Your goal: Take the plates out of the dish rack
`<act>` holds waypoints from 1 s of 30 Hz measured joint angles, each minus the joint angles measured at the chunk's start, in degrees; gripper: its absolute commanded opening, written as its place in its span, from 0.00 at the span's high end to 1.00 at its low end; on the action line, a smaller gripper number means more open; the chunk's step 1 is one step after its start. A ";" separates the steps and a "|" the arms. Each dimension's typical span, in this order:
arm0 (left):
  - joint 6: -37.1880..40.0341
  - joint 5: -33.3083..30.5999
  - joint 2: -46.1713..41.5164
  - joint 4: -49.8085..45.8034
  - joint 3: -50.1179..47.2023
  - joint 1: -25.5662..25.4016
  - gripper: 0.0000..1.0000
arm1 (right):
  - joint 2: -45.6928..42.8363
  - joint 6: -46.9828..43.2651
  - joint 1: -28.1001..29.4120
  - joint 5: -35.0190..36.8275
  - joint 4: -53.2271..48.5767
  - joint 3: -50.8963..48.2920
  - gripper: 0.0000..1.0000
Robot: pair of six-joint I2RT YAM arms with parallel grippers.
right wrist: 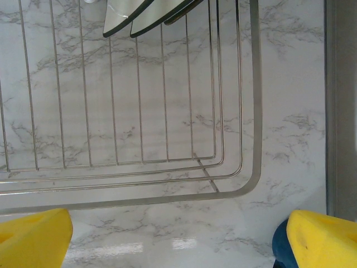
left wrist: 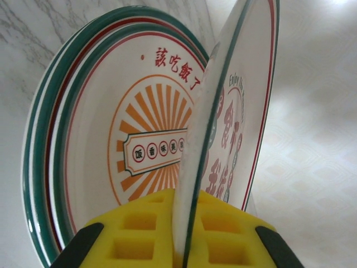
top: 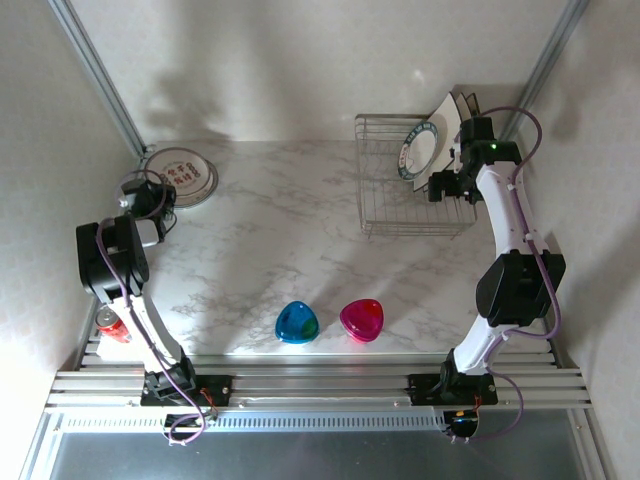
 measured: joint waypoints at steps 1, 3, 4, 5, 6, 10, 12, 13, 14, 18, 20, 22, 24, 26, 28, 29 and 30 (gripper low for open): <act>0.00 0.00 0.20 -0.31 0.11 0.00 1.00 | 0.00 -0.02 0.00 0.00 0.07 -0.02 0.01; 0.00 0.00 0.52 -0.81 0.26 0.00 1.00 | 0.00 -0.02 0.00 0.00 0.17 -0.04 0.01; 0.02 0.00 0.68 -1.05 0.44 0.00 1.00 | 0.00 -0.02 0.00 -0.02 0.17 -0.09 0.01; 0.02 0.02 0.92 -1.31 0.68 0.00 1.00 | 0.00 -0.02 0.00 -0.04 0.20 -0.15 0.01; 0.09 0.04 1.09 -1.68 0.94 0.00 1.00 | 0.00 -0.02 0.00 -0.07 0.20 -0.24 0.01; 0.22 0.22 1.36 -2.67 1.92 0.00 1.00 | 0.00 -0.20 0.00 -0.17 0.24 -0.68 0.01; 0.28 0.22 1.36 -2.86 2.25 0.00 1.00 | 0.00 -0.24 0.00 -0.17 0.39 -0.85 0.01; 0.42 0.22 1.36 -2.99 2.36 0.00 0.98 | 0.00 -0.26 0.00 -0.17 0.50 -0.90 0.01; 0.46 0.22 1.36 -3.13 2.40 0.00 0.95 | 0.00 -0.39 0.00 -0.17 0.68 -0.94 0.01; 1.05 0.22 1.36 -3.76 2.47 0.00 0.92 | 0.00 -0.57 0.00 -0.17 1.18 -0.94 0.01; 1.51 0.20 1.36 -4.07 2.51 0.00 0.92 | 0.00 -0.66 0.00 -0.17 1.46 -0.94 0.01; 1.70 0.20 1.36 -4.35 2.62 0.00 0.92 | 0.00 -0.66 0.00 -0.17 1.64 -0.94 0.01; 1.77 0.20 1.36 -4.63 2.78 0.00 0.91 | 0.00 -0.68 0.00 -0.17 1.79 -0.94 0.01; 1.92 0.22 1.36 -4.81 2.78 0.00 0.88 | 0.00 -0.68 0.00 -0.17 1.88 -0.94 0.01; 1.90 0.20 1.36 -4.98 2.78 0.02 0.86 | 0.00 -0.68 0.00 -0.17 1.88 -0.94 0.01; 1.90 0.20 1.36 -4.96 2.78 0.07 0.85 | 0.00 -0.68 0.00 -0.20 1.88 -0.94 0.01; 1.90 0.17 1.36 -4.94 2.78 0.07 0.84 | 0.00 -0.66 0.00 -0.20 1.88 -0.94 0.01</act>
